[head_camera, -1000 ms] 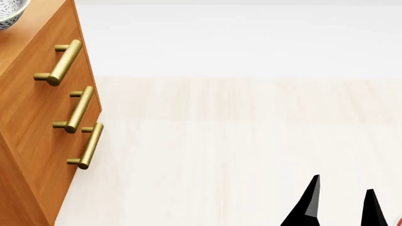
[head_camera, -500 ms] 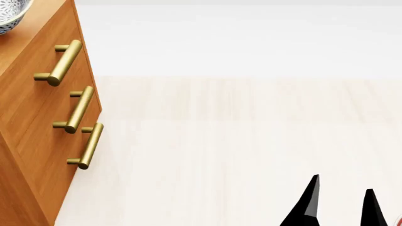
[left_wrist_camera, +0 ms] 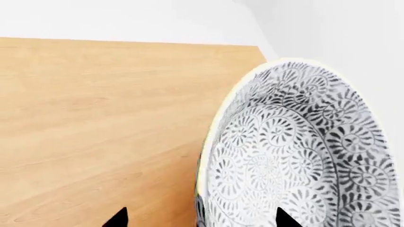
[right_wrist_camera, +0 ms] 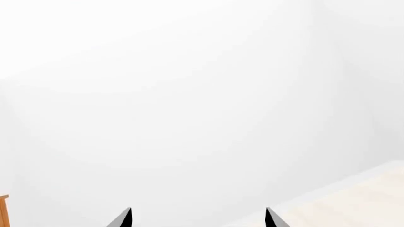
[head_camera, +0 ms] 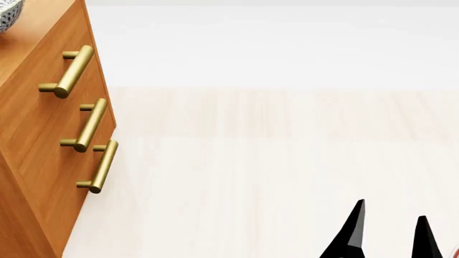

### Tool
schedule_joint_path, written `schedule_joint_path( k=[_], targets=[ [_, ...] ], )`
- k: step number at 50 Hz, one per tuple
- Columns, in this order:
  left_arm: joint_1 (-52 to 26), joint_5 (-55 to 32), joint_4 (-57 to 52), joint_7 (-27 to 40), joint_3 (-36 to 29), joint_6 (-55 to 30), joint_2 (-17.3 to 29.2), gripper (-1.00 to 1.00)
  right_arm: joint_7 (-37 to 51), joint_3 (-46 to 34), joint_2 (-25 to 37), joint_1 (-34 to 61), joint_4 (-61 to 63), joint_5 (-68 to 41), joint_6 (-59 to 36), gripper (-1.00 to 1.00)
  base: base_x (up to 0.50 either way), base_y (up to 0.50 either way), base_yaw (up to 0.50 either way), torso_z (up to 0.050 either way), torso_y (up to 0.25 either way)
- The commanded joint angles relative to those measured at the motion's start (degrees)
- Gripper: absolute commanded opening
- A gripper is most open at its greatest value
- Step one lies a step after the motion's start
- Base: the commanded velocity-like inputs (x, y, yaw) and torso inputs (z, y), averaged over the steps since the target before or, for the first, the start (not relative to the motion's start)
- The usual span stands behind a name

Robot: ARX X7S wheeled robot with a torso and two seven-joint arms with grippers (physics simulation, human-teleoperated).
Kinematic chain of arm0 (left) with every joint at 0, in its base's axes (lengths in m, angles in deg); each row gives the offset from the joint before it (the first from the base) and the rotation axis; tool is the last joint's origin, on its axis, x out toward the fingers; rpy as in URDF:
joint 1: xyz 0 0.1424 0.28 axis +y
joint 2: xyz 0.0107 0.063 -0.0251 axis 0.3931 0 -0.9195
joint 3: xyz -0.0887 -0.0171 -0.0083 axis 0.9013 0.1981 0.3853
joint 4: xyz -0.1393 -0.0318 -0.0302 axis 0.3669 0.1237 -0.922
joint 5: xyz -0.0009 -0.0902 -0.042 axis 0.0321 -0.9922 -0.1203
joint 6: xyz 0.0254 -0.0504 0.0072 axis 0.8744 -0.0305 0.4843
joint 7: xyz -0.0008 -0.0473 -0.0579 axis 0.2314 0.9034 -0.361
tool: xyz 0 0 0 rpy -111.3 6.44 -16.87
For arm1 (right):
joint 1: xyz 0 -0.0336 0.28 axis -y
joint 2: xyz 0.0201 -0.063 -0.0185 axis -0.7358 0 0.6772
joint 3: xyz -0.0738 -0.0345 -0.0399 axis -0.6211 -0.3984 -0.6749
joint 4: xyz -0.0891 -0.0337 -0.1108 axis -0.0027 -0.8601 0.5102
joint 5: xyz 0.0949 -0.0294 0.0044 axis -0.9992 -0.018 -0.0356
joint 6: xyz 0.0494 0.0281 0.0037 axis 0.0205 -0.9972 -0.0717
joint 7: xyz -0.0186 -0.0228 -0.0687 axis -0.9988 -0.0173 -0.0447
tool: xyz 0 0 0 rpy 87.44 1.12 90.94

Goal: Put the bowl on top of the cabinet.

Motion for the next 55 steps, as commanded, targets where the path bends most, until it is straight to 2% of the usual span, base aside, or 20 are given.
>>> schedule_joint_path(
  k=[1, 23, 46, 55],
  targets=[
    [-0.1, 0.3, 0.0, -0.2, -1.1, 0.0, -0.1, 1.0, -0.1, 0.1, 0.0, -0.2, 0.2, 0.0, -0.1, 1.0, 0.0, 0.0, 0.0, 0.0, 0.0],
    [-0.9, 0.3, 0.0, 0.1, -2.6, -0.4, -0.2, 1.0, -0.5, 0.3, -0.2, 0.2, -0.2, -0.1, -0.5, 1.0, 0.0, 0.0, 0.0, 0.0, 0.0],
    [-8.7, 3.0, -0.2, 0.4, -9.3, -0.8, -2.7, 1.0, -0.6, 0.2, -0.3, 0.0, 0.3, 0.1, -1.0, 1.0, 0.0, 0.0, 0.0, 0.0, 0.0],
    [-9.0, 4.7, -3.6, -0.9, -12.3, -2.9, -4.7, 1.0, -0.3, 0.3, -0.2, -0.2, 0.7, 0.4, -1.2, 1.0, 0.0, 0.0, 0.0, 0.0, 0.0]
  ],
)
